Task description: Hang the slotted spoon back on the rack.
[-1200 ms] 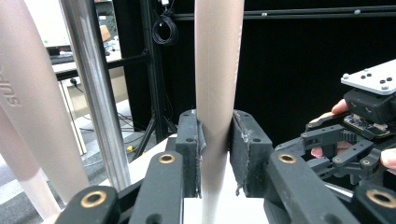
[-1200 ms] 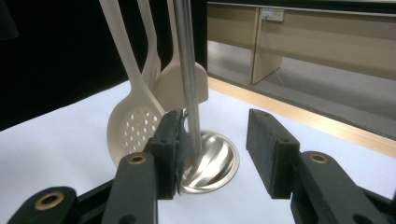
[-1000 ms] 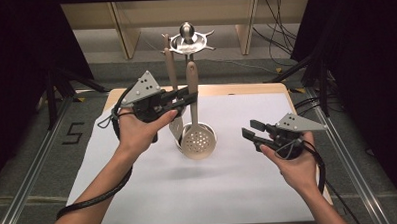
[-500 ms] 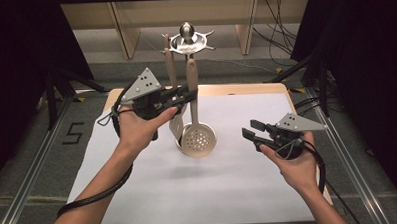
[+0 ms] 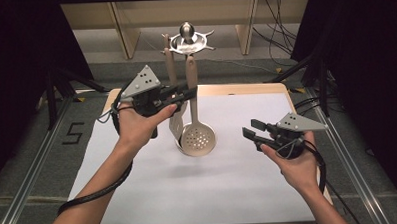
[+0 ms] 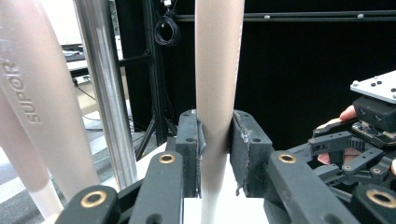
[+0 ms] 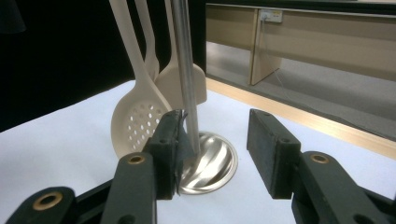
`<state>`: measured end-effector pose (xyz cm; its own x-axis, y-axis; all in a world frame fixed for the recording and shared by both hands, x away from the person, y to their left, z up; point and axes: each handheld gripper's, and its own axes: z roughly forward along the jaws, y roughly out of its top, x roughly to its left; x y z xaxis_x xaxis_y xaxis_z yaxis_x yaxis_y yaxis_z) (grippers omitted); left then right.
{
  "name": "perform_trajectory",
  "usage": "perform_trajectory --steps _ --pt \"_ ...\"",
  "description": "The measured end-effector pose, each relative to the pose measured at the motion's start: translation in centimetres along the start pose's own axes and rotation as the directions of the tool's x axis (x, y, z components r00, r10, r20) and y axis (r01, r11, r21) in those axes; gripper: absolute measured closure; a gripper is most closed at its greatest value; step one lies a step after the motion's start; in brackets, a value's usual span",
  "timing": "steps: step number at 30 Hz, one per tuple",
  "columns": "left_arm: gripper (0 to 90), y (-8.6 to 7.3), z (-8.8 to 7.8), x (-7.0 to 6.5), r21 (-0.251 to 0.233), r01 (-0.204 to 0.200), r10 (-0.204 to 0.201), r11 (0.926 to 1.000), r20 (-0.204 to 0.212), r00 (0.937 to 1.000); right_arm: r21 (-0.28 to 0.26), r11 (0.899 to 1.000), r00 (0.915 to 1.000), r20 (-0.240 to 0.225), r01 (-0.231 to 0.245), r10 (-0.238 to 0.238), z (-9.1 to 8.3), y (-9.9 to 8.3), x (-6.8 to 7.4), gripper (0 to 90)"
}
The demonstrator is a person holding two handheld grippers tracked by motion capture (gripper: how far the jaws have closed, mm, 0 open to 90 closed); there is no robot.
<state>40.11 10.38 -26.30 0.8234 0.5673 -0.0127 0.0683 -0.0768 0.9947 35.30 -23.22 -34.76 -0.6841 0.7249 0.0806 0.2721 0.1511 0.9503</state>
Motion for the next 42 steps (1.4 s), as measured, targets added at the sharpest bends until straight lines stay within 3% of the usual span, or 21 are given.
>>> perform_trajectory --steps 3,24,37,42 --pt "73.4 0.0 -0.1 0.1 0.002 0.002 -0.002 1.0 -0.001 1.0 -0.001 1.0 0.9999 -0.002 0.017 -0.017 0.0 0.1 -0.2 56.7" --pt "73.4 0.0 0.1 0.7 0.015 0.009 -0.009 0.9998 -0.008 0.9999 0.004 1.0 0.9998 0.006 0.016 -0.016 0.0 0.1 -0.3 56.7" --pt "73.4 0.0 0.3 1.1 0.016 0.012 -0.012 0.9998 -0.01 0.9999 0.003 1.0 1.0 -0.006 0.004 -0.004 0.0 0.1 -0.3 56.7" --pt "73.4 0.0 0.4 1.2 0.017 0.018 -0.018 0.9997 -0.011 0.9998 0.012 1.0 0.9998 0.013 -0.012 0.012 -0.2 0.0 -0.1 56.7"
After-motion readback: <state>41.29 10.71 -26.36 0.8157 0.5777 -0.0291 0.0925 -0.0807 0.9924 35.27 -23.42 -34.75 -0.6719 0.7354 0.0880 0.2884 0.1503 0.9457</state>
